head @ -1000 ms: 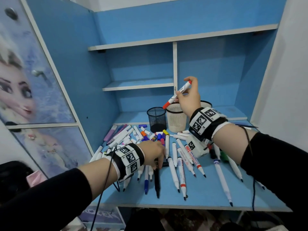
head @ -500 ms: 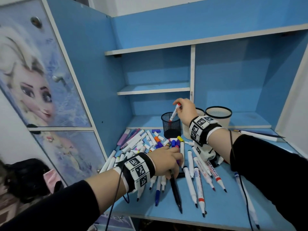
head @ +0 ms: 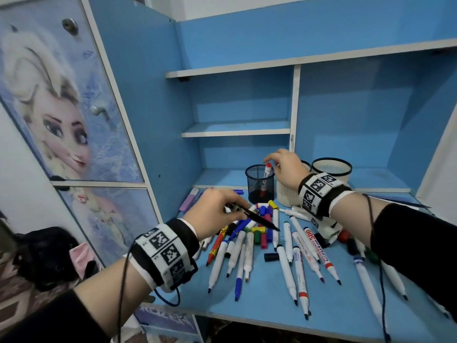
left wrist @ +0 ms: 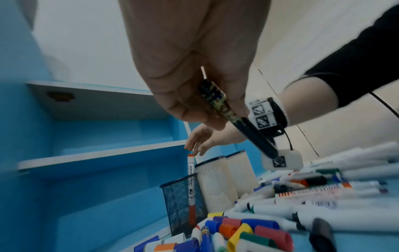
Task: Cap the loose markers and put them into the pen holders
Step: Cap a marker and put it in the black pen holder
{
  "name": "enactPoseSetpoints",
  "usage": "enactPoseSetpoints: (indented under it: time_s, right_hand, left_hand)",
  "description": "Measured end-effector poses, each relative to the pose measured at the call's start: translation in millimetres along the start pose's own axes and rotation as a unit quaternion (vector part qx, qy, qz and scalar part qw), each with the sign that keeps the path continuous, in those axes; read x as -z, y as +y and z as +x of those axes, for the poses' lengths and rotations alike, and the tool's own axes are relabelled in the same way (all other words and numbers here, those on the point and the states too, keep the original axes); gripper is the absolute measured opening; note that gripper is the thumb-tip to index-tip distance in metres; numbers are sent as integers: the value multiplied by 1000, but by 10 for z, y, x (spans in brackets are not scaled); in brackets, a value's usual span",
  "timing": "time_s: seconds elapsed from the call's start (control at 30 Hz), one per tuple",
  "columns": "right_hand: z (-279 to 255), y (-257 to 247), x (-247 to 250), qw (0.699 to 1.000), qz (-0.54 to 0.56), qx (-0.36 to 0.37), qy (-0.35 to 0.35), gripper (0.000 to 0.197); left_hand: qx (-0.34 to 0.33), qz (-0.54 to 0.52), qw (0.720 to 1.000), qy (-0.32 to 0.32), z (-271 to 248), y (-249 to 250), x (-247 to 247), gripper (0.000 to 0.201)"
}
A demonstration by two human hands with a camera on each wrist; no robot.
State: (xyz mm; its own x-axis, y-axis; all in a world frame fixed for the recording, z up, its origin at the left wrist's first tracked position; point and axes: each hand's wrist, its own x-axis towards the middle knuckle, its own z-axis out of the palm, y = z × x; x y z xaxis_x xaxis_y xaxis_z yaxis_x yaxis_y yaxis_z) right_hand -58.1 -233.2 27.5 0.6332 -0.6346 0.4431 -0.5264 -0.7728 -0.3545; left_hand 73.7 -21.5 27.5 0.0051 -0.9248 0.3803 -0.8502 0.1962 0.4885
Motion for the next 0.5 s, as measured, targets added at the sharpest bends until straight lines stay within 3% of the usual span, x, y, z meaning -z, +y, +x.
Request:
enactPoseSetpoints:
  time_s: [0.13, 0.2, 0.3, 0.5]
  right_hand:
    - [-335, -144, 174, 998, 15, 65, -24, 30]
    - [-534, -185, 225, 990, 15, 77, -115, 26]
    - [-798, -209, 227, 960, -22, 95, -261, 21]
    - [-1077, -311, 75, 884, -131, 159, -420, 31]
  left_hand:
    - [85, -58, 991, 90, -80, 7, 88, 22]
    - [116, -82, 982, 122, -119, -31, 114, 27]
    - [156, -125, 965, 169, -185, -91, 109, 20]
    - [187, -204, 928, 250, -326, -58, -2, 27]
